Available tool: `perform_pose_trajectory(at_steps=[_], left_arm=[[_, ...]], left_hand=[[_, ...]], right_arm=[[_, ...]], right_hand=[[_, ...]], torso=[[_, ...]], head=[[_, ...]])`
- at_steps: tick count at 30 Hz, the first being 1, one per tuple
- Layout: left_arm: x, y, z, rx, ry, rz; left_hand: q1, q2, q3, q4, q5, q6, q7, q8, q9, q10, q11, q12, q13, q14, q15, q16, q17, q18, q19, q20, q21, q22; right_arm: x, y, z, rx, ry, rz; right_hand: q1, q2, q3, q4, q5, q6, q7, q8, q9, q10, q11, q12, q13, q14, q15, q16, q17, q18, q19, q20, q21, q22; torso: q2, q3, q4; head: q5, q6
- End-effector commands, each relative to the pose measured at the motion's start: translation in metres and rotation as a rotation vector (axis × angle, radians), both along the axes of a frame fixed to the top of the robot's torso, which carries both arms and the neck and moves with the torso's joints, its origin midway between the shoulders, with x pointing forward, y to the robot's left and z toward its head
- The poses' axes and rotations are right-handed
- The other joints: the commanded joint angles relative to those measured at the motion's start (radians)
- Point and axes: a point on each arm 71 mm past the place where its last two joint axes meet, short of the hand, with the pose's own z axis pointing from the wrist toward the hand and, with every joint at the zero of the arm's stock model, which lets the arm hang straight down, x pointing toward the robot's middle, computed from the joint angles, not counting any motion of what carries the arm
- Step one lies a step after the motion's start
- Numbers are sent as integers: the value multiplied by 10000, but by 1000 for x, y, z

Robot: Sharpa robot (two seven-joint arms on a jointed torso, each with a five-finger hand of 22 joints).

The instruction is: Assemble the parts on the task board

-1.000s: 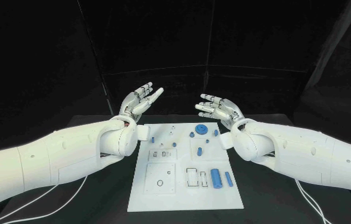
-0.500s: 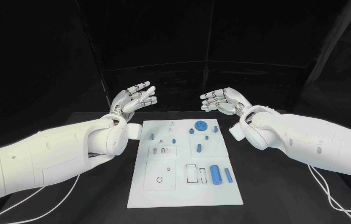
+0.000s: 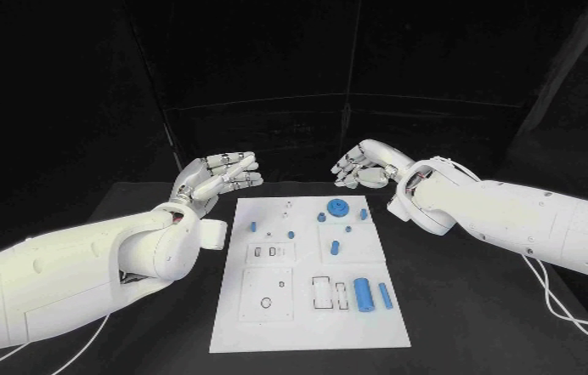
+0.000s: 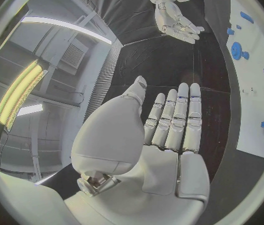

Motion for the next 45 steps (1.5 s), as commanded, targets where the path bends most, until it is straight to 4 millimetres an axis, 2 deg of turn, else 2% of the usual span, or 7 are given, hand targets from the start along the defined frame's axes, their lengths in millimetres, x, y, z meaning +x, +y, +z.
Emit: perform_pose_trajectory(at_steps=[1, 6, 12, 16, 25, 39, 45], left_arm=[[-8, -5, 7, -211, -319, -459], [-19, -11, 11, -361, -320, -838], [-26, -19, 14, -509, -306, -1160], [-29, -22, 15, -558, -332, -1320], [-31, -26, 16, -601, -325, -1471], [-32, -30, 16, -668, -300, -1620], [-32, -30, 16, -683, -298, -1655]], left_hand=[[127, 5, -9, -91, -1, 114, 284, -42, -27, 125, -16, -59, -23, 119, -11, -60, -15, 43, 113, -11, -73, -24], [135, 36, -18, -149, -1, 144, 279, -74, -55, 153, -18, -111, -40, 143, -14, -106, -29, 37, 151, -18, -110, -52], [125, 64, -51, -237, -1, 145, 312, -152, -108, 139, 6, -223, -60, 132, 5, -208, -61, 23, 174, -14, -195, -108], [132, 84, -62, -293, -1, 140, 334, -196, -136, 126, 26, -284, -64, 124, 19, -263, -78, 19, 186, -9, -241, -138], [99, 115, -104, -377, -2, 124, 379, -286, -181, 85, 66, -408, -67, 92, 52, -378, -115, 8, 201, 9, -338, -200], [90, 184, -119, -469, -1, 92, 437, -381, -209, 37, 111, -528, -67, 65, 86, -487, -149, -1, 210, 30, -436, -263], [93, 196, -117, -482, -1, 88, 443, -392, -211, 33, 117, -542, -66, 62, 90, -500, -153, -1, 211, 33, -448, -271]], right_arm=[[0, 7, -1, -2218, -485, -17], [0, 16, -1, -3287, -686, 8], [1, 26, -2, -3968, -811, 121], [1, 32, -3, -4270, -711, 225], [4, 37, -6, -4538, -435, 268], [5, 44, -8, -4601, -206, 358], [7, 47, -10, -4649, -62, 451]], right_hand=[[-108, -321, 421, -29, 209, 378, -108, -257, -21, 553, -165, -493, -1, 990, -275, -43, 210, 131, 606, -333, 1841, 1068], [-378, -483, 621, -4, 54, 214, -12, -369, -37, -91, -64, -625, -43, 1106, -182, -186, 270, 153, 683, -269, 2414, 1404], [-535, -645, 838, 5, -208, -104, 19, -360, -30, -762, 31, -585, -8, 1214, -130, -355, 352, 167, 893, -147, 3127, 1807], [-612, -720, 1062, 11, -258, -192, 29, -348, -17, -856, 51, -566, 5, 1287, -109, -500, 437, 28, 1232, -88, 4342, 3154], [-730, -788, 1331, 30, -336, -278, 53, -347, -15, -1023, 83, -551, 9, 1378, -93, -674, 558, -68, 1286, -44, 5256, 4139], [-826, -768, 1513, 53, -421, -313, 80, -349, -15, -1044, 100, -534, 18, 1426, -80, -779, 641, -137, 1358, -32, 5812, 4772], [-842, -748, 1745, 38, -444, -312, 112, -346, -13, -960, 112, -521, 15, 1445, -73, -858, 704, -272, 1623, -27, 6479, 5690]], torso=[[322, -63, 61], [576, -122, 110], [773, -149, 139], [870, -163, 154], [1015, -164, 201], [1170, -168, 269], [1239, -154, 275]], head=[[-32, 40], [-13, 175], [-21, 153], [0, 182], [-24, 166], [-71, -97], [-73, -101]])
